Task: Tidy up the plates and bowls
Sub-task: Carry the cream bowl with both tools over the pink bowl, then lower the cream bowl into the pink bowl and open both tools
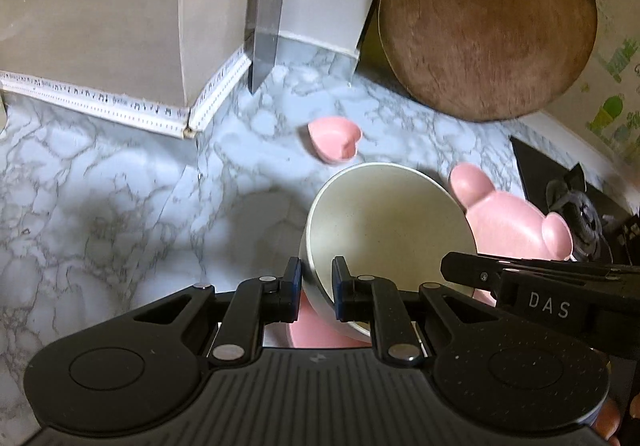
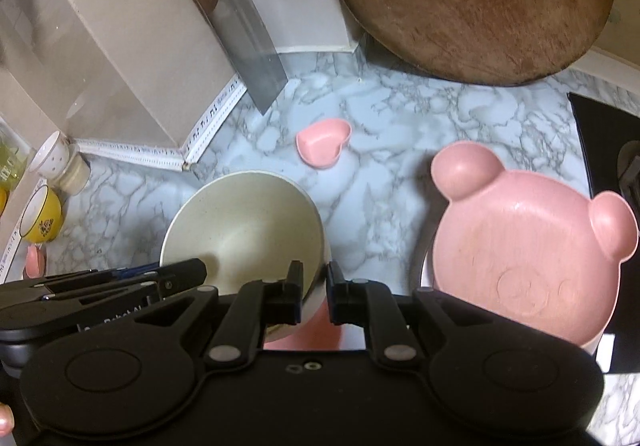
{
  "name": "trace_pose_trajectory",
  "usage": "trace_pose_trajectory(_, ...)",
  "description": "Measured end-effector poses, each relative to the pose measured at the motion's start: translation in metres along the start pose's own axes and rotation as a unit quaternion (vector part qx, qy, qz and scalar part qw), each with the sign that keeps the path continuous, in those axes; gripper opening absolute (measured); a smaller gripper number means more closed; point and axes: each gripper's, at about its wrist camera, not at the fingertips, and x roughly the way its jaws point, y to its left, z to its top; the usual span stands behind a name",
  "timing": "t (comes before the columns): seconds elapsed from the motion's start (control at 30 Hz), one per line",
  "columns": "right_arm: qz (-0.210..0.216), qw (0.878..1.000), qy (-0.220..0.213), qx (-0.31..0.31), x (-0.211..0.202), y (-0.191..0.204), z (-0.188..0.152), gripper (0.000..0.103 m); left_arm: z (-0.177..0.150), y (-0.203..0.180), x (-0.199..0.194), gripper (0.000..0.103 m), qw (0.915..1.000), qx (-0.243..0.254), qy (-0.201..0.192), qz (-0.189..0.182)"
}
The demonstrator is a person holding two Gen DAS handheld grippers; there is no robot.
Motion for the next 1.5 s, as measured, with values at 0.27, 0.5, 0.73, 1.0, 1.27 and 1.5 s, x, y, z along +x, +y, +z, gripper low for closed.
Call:
trace_pose_trajectory(0.27, -0.001, 1.000, 0.014, 0.003, 0.003, -0.002, -0.017, 0.014, -0.016, 0.002, 0.005, 0.015, 0.9997, 0.000, 0.023, -0.003)
trace_pose_trajectory(0.5, -0.005, 1.000, 0.028, 0.004, 0.009, -0.004, -0.024, 0.014, -0.022, 0.001, 0.009, 0.015, 0.9995, 0.002, 0.031, -0.001)
trace_pose_trajectory(0.73, -0.006, 0.999, 0.036, 0.002, 0.014, -0.005, -0.030, 0.013, -0.027, 0.001, 0.014, 0.015, 0.9994, 0.007, 0.033, 0.002)
trace_pose_trajectory(1.0, -0.005, 0.999, 0.039, -0.001, 0.017, -0.005, -0.032, 0.014, -0.029, 0.003, 0.017, 0.015, 0.9993, 0.006, 0.035, 0.003)
trace_pose_trajectory(1.27, -0.003, 0.999, 0.048, 0.002, 0.017, -0.006, -0.031, 0.014, -0.031, 0.006, 0.019, 0.015, 0.9993, -0.001, 0.037, -0.003)
trace_pose_trajectory(1.5, 0.000, 0.999, 0.048, 0.004, 0.015, -0.007, -0.032, 0.014, -0.032, 0.006, 0.018, 0.015, 0.9994, -0.001, 0.034, -0.008)
